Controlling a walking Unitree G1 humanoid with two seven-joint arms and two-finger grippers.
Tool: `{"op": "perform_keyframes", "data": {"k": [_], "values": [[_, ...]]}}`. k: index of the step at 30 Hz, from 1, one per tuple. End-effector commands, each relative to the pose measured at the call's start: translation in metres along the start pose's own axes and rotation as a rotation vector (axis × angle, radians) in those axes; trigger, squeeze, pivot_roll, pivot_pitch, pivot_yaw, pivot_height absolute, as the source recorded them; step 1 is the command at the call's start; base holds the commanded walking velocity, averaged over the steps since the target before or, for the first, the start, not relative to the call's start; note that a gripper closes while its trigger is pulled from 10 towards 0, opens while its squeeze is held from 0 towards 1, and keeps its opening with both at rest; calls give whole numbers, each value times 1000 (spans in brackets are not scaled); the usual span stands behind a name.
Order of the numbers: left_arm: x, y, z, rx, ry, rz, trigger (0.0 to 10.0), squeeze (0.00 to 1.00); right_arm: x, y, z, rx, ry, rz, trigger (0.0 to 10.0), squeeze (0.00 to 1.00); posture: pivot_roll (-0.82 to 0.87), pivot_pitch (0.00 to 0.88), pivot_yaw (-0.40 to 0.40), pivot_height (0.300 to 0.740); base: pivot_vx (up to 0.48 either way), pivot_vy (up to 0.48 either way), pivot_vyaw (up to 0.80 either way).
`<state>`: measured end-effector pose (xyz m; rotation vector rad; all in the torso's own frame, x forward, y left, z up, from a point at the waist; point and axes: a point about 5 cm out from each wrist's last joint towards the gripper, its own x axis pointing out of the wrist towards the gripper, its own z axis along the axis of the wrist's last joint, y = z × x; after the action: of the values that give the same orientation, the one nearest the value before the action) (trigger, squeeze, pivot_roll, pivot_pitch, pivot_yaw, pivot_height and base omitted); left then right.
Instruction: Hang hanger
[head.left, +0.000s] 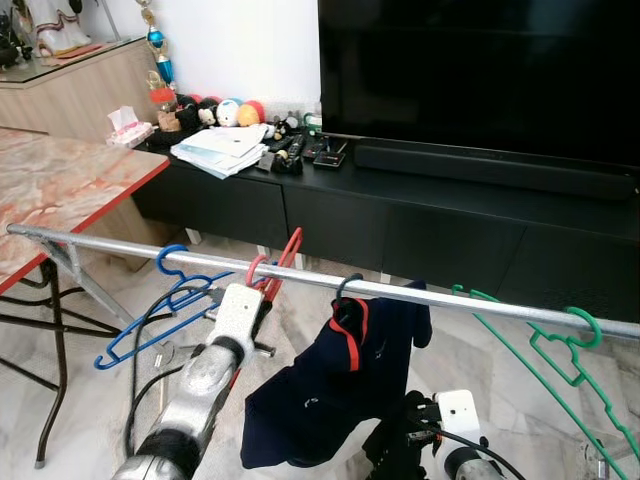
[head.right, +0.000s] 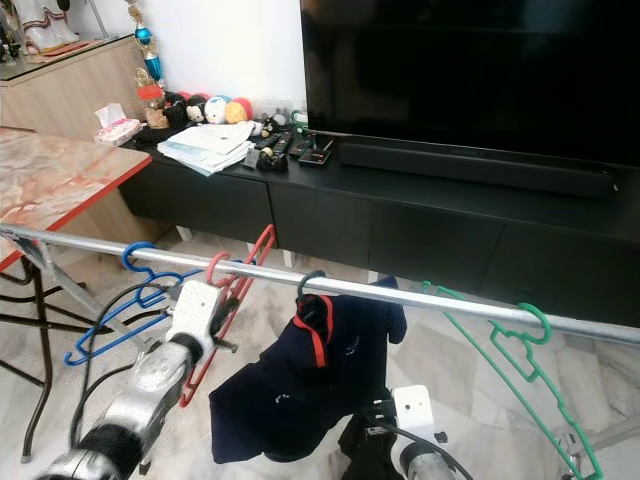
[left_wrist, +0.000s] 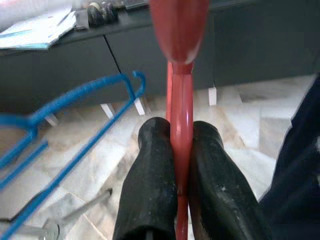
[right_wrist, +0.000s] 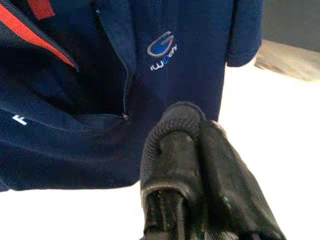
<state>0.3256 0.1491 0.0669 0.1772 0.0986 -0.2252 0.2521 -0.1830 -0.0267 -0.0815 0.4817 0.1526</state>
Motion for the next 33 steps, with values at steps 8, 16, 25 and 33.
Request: {"op": "perform_keyframes", "data": {"k": [8,16,25,33], "values": [[-49,8,-55,-4,186,93,10000,0,2,-1,1,-1,8,-26,10000,0,-92,18,92,740,0,0,0],[-59,6,-70,-83,259,142,10000,0,2,-3,0,16,16,-65,10000,0,-96,20,96,740,0,0,0],[-59,3,-66,-90,265,141,10000,0,2,-5,0,37,26,-107,10000,0,-91,20,97,740,0,248,0],[-58,2,-64,-92,265,135,10000,0,3,-2,-3,36,53,-117,10000,0,-88,21,98,740,0,472,0]]}}
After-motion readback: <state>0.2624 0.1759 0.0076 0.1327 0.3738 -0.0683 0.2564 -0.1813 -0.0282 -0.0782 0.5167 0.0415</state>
